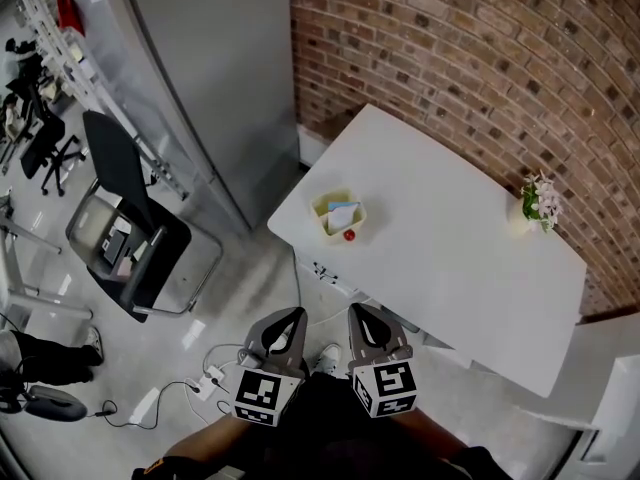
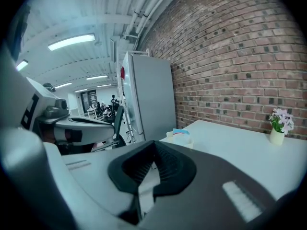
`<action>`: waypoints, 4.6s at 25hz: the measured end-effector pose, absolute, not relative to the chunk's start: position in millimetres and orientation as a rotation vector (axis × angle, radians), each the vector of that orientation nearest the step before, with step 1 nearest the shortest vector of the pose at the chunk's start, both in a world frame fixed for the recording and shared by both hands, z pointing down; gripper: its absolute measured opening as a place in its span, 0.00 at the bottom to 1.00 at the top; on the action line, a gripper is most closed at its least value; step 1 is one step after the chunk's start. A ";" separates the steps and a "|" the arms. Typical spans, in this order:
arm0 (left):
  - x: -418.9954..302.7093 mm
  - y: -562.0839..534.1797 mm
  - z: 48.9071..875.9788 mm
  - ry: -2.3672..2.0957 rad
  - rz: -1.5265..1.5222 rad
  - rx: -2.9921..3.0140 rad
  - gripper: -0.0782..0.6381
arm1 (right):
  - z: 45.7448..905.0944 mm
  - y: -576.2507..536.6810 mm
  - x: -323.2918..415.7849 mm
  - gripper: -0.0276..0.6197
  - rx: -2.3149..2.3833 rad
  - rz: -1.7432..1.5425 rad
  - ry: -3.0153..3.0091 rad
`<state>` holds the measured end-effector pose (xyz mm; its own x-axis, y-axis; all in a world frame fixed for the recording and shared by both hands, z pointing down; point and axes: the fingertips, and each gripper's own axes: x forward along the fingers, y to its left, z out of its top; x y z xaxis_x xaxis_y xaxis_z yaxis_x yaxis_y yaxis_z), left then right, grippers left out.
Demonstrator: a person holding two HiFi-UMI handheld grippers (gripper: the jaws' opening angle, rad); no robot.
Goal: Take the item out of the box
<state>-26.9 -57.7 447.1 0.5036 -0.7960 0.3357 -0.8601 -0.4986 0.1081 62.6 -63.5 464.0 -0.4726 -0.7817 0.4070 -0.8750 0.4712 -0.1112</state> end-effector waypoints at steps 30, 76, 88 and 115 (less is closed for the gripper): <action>-33.5 -224.2 479.3 -1.213 0.459 2.590 0.12 | 519.7 -216.1 36.9 0.24 1.510 0.569 -2.161; -21.5 -316.4 543.7 -0.978 0.560 2.673 0.12 | 590.1 -297.3 44.9 0.07 1.799 0.615 -1.720; -14.0 -290.7 519.6 -0.934 0.479 2.687 0.12 | 531.7 -280.4 55.6 0.06 1.891 0.547 -1.790; 31.6 -127.8 465.8 -1.135 0.400 2.643 0.12 | 474.3 -114.5 112.1 0.06 1.826 0.415 -2.056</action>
